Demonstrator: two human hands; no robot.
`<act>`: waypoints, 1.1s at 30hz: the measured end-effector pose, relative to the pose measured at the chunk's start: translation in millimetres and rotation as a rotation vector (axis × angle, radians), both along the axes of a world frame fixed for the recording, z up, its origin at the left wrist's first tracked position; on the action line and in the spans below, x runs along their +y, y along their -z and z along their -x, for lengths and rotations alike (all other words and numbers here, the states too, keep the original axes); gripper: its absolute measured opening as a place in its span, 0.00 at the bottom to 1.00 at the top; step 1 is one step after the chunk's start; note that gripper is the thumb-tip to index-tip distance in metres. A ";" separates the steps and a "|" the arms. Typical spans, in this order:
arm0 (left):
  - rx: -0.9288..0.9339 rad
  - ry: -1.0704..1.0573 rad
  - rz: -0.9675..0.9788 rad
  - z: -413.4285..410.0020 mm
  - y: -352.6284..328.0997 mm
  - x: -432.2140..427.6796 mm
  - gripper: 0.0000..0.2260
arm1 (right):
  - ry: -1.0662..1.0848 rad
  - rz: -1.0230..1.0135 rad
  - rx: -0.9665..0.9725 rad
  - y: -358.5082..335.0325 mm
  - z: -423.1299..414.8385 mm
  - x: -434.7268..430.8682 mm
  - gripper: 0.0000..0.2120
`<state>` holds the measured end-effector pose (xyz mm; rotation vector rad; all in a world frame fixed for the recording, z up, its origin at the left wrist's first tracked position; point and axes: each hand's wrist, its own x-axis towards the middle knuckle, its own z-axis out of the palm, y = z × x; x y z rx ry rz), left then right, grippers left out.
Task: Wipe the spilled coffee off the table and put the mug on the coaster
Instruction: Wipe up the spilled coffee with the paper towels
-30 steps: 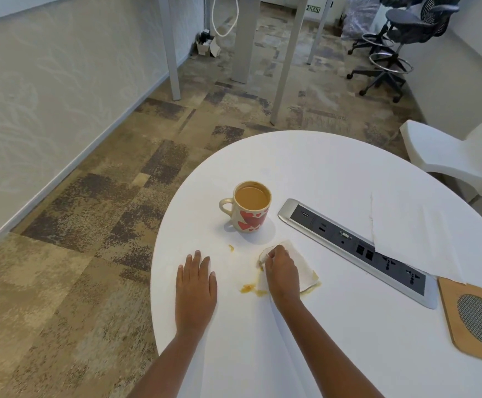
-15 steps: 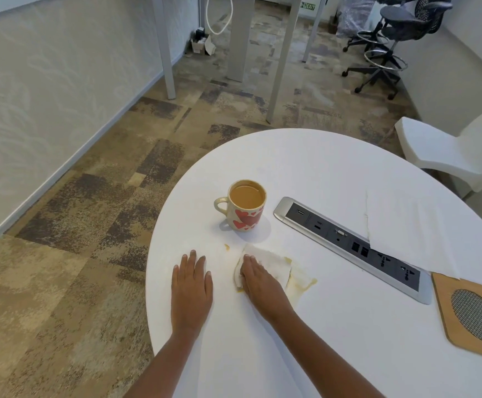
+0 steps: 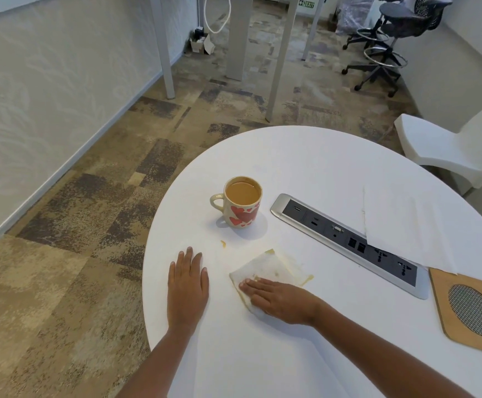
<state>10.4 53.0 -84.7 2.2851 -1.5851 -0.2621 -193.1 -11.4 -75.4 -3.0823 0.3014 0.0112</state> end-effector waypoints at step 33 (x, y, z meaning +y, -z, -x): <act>-0.035 0.126 0.034 60.9 -0.3 45.3 0.20 | 0.907 -0.313 0.033 -9.0 71.5 40.8 0.19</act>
